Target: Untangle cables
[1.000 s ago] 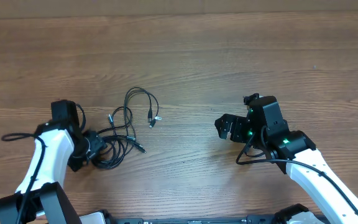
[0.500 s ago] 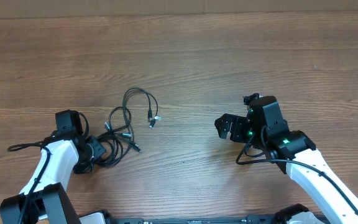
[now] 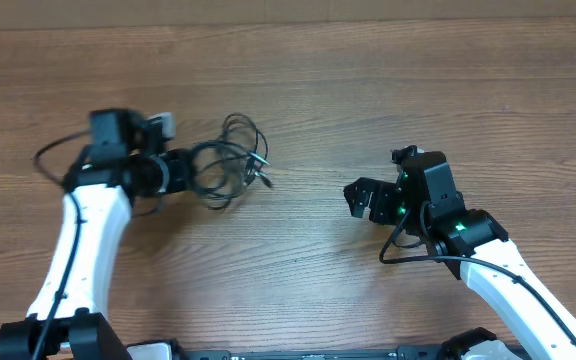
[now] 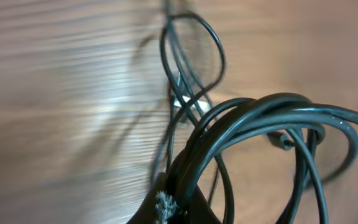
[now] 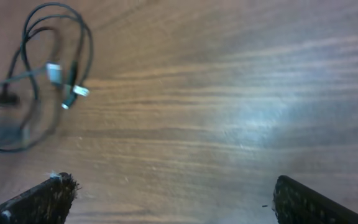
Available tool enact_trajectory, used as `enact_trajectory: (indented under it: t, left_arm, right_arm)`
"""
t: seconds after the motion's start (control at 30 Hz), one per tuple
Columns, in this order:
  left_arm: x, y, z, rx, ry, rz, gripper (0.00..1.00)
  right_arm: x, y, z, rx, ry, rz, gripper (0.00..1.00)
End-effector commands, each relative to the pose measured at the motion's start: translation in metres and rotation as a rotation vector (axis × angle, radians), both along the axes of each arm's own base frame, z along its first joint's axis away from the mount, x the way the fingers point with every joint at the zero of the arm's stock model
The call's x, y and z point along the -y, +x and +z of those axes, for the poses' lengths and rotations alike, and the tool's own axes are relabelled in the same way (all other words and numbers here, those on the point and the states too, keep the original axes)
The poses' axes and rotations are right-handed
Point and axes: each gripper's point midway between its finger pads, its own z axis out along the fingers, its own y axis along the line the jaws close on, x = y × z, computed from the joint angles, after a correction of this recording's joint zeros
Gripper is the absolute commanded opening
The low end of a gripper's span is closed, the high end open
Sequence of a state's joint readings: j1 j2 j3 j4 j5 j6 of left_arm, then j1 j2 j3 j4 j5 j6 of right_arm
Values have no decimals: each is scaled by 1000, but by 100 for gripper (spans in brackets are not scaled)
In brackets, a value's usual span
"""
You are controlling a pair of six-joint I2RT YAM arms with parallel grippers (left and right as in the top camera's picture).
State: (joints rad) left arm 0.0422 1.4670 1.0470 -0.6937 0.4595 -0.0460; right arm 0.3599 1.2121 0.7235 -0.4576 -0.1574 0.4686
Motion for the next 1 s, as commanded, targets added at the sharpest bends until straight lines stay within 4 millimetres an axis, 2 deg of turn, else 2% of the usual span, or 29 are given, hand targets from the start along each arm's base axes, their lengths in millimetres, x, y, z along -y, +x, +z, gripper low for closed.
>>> enact_trajectory:
  t: [0.0,0.1,0.3,0.5,0.73,0.87,0.97]
  left_arm:
    - [56,-14,13,122,13,-347,4]
    - [78,-20,11,153,57,-448,4]
    - [94,-26,10,170,92,-513,4]
    - [113,-36,17,176,1,-569,4]
    - [131,-41,37,211,-103,-625,4]
    - [141,-42,54,256,-169,-670,4]
    - [141,-39,59,267,-168,-664,4]
  right_arm:
    - [-12,4,12,62,30,92,100]
    - [-25,4,20,118,48,197,99]
    - [-40,0,31,181,83,326,97]
    - [-69,-9,57,242,244,464,93]
    - [-90,-25,85,295,396,609,86]
    - [-93,-30,88,292,418,634,78]
    - [-93,-29,88,293,418,633,78]
